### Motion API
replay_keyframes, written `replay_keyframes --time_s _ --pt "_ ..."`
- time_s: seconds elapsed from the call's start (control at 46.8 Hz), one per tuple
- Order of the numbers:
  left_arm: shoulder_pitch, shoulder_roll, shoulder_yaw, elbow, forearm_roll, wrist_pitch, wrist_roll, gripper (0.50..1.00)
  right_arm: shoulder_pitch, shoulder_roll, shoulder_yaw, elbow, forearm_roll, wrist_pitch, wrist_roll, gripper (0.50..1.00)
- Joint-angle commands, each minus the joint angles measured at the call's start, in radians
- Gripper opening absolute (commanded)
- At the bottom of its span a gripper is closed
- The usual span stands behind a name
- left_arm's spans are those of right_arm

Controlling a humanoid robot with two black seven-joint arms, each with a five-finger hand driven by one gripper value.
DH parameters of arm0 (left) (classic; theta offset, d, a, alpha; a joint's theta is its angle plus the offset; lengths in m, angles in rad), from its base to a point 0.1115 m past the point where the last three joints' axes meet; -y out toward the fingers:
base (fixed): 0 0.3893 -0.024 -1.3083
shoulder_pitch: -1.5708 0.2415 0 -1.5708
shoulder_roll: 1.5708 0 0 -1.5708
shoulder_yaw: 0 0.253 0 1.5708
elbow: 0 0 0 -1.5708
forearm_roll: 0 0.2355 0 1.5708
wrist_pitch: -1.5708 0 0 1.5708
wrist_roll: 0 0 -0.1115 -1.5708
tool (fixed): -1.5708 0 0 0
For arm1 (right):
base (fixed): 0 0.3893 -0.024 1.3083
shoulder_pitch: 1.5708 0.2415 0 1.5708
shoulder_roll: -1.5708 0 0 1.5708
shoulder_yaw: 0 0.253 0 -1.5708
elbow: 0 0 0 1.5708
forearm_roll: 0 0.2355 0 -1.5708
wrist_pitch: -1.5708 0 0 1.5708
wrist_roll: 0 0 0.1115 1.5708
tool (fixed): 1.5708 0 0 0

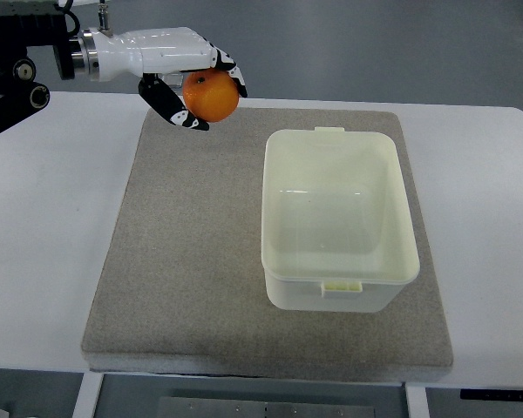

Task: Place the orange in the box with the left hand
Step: 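Lift the orange with the left hand and carry it toward the box, then lower the orange into the plastic box with the left hand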

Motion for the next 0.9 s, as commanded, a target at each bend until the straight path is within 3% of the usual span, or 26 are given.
replay_keyframes --time_s 0.0,0.299,0.492,0.877 --pt "0.001 0.000 -0.022 -0.045 0.000 0.001 0.000 0.500 0.000 0.000 0.000 0.000 0.000 0.000 0.001 0.932" --pt "0.001 -0.056 -0.053 -0.160 0.012 -0.010 0.000 0.500 0.000 0.000 0.000 0.000 0.000 0.000 -0.001 0.932" --pt "-0.002 -0.161 -0.046 -0.151 0.023 -0.017 0.000 0.500 0.000 0.000 0.000 0.000 0.000 0.000 -0.001 0.932" --pt "0.019 -0.266 0.006 -0.077 0.204 -0.017 0.000 0.500 0.000 0.000 0.000 0.000 0.000 0.000 0.001 0.932"
